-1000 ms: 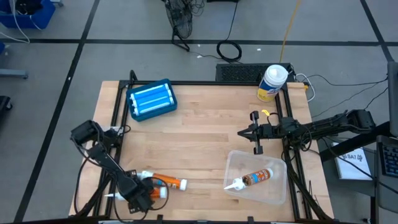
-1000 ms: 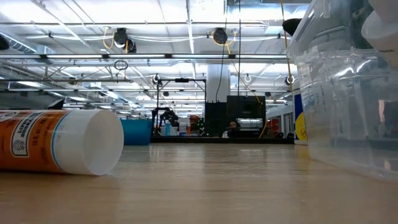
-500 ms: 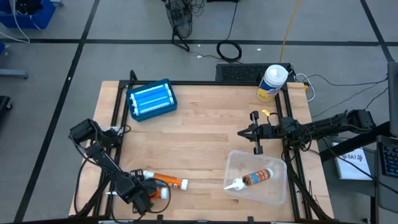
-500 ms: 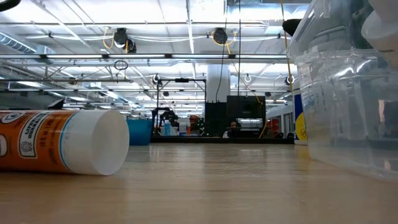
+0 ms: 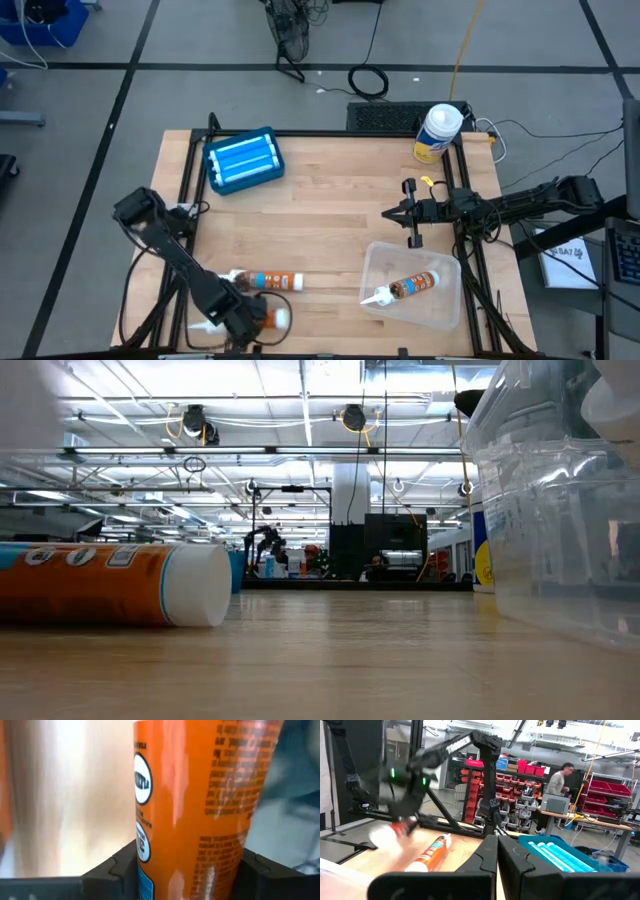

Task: Pick & place silicon tubes, Sealant and Lysol wipes
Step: Put the bottom orange sealant into the transparent bin

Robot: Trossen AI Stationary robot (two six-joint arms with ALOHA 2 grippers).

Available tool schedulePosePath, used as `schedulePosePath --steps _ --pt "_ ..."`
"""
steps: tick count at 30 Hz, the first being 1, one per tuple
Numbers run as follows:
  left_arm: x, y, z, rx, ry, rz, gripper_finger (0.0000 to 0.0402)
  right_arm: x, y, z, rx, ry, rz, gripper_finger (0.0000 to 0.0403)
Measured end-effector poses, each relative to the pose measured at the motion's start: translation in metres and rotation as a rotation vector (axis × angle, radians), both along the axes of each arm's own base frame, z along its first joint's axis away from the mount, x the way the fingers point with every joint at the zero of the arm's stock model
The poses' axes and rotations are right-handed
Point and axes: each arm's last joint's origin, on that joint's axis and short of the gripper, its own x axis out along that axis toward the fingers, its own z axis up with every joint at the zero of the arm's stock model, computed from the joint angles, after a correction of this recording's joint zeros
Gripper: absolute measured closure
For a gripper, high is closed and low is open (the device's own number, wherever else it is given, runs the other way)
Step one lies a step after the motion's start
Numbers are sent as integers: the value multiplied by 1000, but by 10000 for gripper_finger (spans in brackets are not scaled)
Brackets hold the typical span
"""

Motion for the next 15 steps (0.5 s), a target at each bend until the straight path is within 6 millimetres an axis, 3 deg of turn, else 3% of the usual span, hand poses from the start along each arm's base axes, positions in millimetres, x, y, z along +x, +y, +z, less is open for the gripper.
schedulePosePath --steps 3,9,15 --pt "17 -2 27 31 -181 -50 193 0 0 0 0 0 0 403" --pt "44 0 80 260 -570 -221 193 0 0 0 0 0 0 403" --pt "64 14 105 552 -745 -340 193 0 0 1 26 -4 5 403"
